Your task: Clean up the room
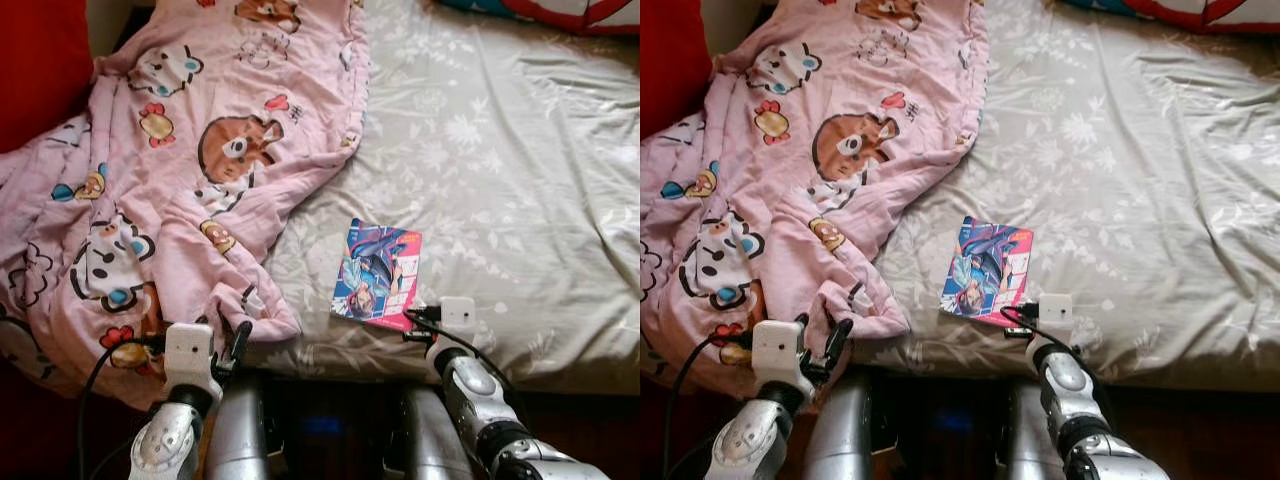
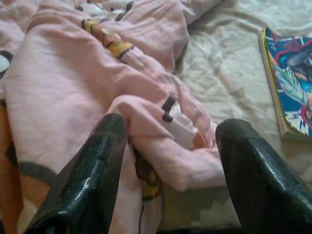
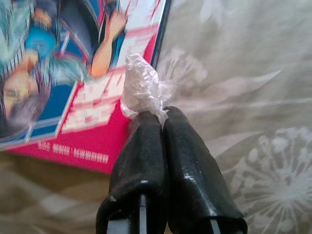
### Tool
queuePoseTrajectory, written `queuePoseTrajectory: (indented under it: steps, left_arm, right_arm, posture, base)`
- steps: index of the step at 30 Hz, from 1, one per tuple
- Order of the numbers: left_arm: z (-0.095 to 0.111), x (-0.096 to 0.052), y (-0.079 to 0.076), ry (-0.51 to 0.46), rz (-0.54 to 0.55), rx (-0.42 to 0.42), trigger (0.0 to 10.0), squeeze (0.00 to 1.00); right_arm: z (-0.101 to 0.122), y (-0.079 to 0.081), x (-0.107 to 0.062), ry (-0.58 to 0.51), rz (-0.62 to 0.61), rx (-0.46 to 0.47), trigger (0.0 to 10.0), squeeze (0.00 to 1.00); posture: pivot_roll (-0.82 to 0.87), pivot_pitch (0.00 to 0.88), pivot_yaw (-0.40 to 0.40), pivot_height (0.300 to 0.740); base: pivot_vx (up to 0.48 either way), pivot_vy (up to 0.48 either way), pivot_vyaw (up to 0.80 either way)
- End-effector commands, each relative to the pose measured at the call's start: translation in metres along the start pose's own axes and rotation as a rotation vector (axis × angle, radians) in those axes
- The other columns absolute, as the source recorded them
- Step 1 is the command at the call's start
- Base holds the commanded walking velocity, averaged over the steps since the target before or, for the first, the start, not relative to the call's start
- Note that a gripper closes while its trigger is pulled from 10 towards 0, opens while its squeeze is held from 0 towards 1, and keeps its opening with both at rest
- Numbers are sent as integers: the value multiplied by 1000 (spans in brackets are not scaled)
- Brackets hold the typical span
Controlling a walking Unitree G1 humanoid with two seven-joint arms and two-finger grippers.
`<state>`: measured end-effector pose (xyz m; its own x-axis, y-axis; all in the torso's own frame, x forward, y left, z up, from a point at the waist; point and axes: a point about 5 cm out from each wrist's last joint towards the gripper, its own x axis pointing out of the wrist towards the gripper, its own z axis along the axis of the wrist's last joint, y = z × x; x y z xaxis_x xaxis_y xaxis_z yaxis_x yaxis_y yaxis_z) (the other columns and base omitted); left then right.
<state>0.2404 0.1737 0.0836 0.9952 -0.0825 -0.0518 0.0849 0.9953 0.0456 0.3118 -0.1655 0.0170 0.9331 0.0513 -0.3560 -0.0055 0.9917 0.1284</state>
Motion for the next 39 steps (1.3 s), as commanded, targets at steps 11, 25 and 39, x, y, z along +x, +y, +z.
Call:
queuePoseTrajectory:
  steps: [11, 25, 39]
  left_arm:
    - [-17, 10, 7, 25, 46, -10, 10000, 0]
    - [-31, 30, 15, 53, 66, -24, 10000, 0]
    - [-78, 30, 17, 282, 77, -80, 10000, 0]
  right_arm:
    - [9, -32, -29, -302, -116, 16, 0, 0]
    - [9, -14, -28, -298, -51, 38, 10000, 0]
    - [-43, -23, -37, -36, -70, -11, 10000, 0]
  posture:
    - [-35, 139, -48, 617]
    - [-46, 73, -36, 656]
    - [-37, 35, -40, 736]
  base:
    - [0, 0, 0]
    - [0, 0, 0]
    - [0, 0, 0]
